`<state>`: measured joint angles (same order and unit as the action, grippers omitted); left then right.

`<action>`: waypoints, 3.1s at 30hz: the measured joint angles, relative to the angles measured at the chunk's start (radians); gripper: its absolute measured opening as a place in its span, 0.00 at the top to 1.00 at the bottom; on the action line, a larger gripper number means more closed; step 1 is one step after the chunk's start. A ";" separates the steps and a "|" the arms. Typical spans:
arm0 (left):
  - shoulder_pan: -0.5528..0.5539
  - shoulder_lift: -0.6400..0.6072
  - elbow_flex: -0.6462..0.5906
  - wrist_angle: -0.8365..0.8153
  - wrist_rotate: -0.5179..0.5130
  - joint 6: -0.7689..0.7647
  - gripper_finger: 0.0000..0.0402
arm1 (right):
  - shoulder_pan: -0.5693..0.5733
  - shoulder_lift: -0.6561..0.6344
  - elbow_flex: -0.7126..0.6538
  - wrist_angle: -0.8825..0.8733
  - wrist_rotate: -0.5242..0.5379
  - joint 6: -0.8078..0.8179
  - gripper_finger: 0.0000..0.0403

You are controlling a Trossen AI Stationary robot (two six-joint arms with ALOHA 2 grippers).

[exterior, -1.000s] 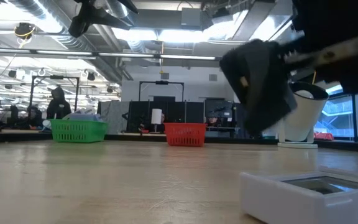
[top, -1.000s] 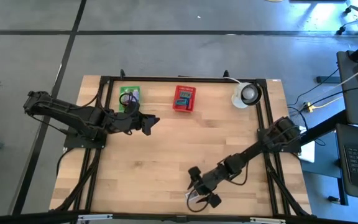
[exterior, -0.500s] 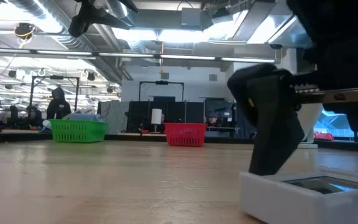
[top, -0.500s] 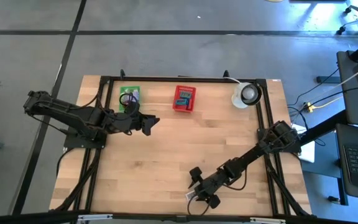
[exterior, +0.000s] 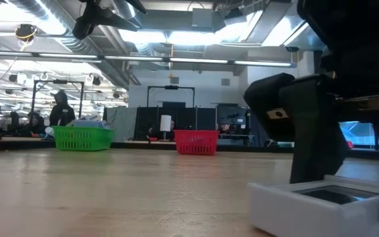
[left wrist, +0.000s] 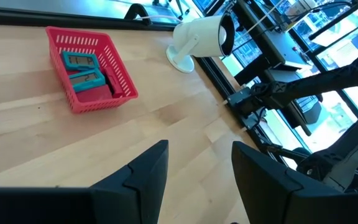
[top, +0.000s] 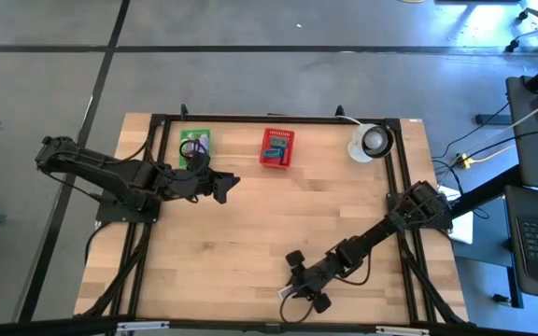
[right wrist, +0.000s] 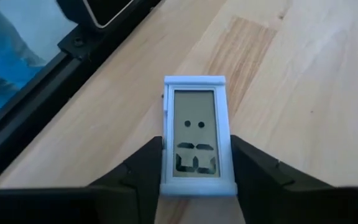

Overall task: Pick & Place Office items
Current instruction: Put the white digital timer into the red bin

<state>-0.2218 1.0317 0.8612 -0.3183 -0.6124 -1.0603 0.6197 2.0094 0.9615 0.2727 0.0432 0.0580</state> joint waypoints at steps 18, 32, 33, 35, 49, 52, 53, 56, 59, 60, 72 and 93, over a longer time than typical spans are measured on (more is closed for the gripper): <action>0.000 0.000 0.000 0.000 0.018 -0.001 0.57 | -0.032 -0.106 -0.007 -0.113 0.066 0.067 0.62; 0.000 0.000 0.000 -0.001 0.001 0.008 0.57 | -0.158 -0.469 -0.003 -0.168 0.389 0.057 0.59; 0.000 0.000 0.000 0.000 0.001 0.008 0.57 | -0.165 -0.497 -0.003 -0.170 0.420 0.058 0.59; 0.000 0.000 0.000 0.000 -0.007 0.015 0.57 | -0.180 -0.545 -0.003 -0.165 0.479 0.063 0.61; 0.001 0.000 0.000 0.000 -0.287 0.098 0.57 | -0.244 -0.671 -0.003 0.021 0.699 -0.093 0.61; 0.002 0.000 0.000 0.000 -0.338 0.153 0.57 | -0.285 -0.671 -0.003 0.020 0.698 -0.043 0.61; 0.002 0.000 0.000 0.000 -0.356 0.173 0.57 | -0.300 -0.671 -0.002 0.019 0.698 -0.031 0.61; 0.002 0.000 0.000 0.001 -0.407 0.230 0.57 | -0.348 -0.671 0.013 -0.005 0.645 -0.024 0.61; 0.002 0.000 0.000 0.001 -0.473 0.274 0.57 | -0.390 -0.670 0.022 -0.011 0.573 -0.040 0.61; 0.002 0.000 0.000 0.001 -0.499 0.288 0.57 | -0.403 -0.670 0.023 -0.011 0.566 -0.040 0.61; 0.099 0.000 0.000 0.001 -0.735 0.543 0.57 | -0.586 -0.670 0.026 -0.134 0.566 -0.048 0.61; 0.415 0.000 0.000 0.008 -0.152 0.503 0.57 | -0.945 -0.324 0.026 -0.259 0.229 0.207 0.60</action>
<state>0.1936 1.0321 0.8612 -0.3099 -0.7639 -0.5574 -0.3254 1.6852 0.9874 0.0136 0.2724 0.2647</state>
